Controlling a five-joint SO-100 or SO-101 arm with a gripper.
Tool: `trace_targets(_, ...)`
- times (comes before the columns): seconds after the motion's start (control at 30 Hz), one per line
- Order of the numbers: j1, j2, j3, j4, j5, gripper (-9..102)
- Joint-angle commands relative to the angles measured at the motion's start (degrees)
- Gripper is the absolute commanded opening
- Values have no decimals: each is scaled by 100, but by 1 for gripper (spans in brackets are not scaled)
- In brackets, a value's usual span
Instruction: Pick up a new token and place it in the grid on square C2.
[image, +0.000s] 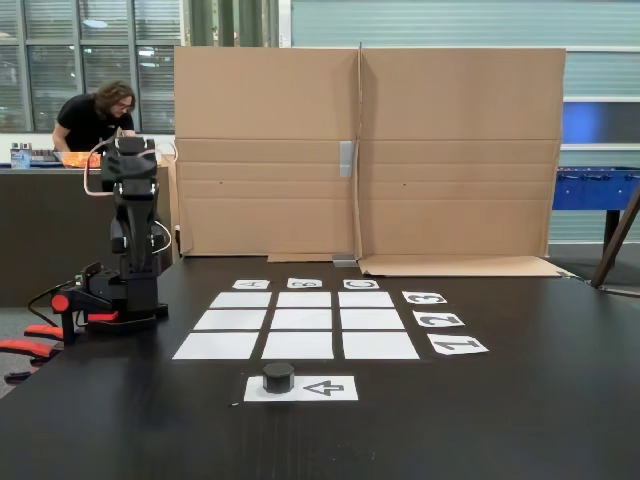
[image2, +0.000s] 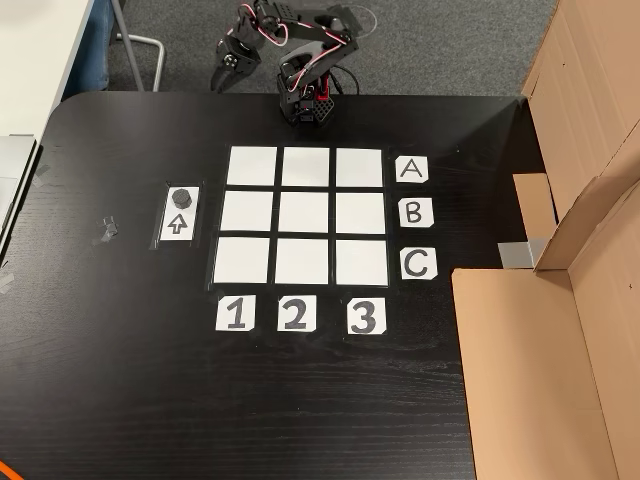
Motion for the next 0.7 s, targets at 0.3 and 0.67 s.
trace_targets(0.3, 18, -2681, -2786, 1283, -97, 40)
trace_targets(0.67, -272, -4526, -4368, 1934, -97, 41)
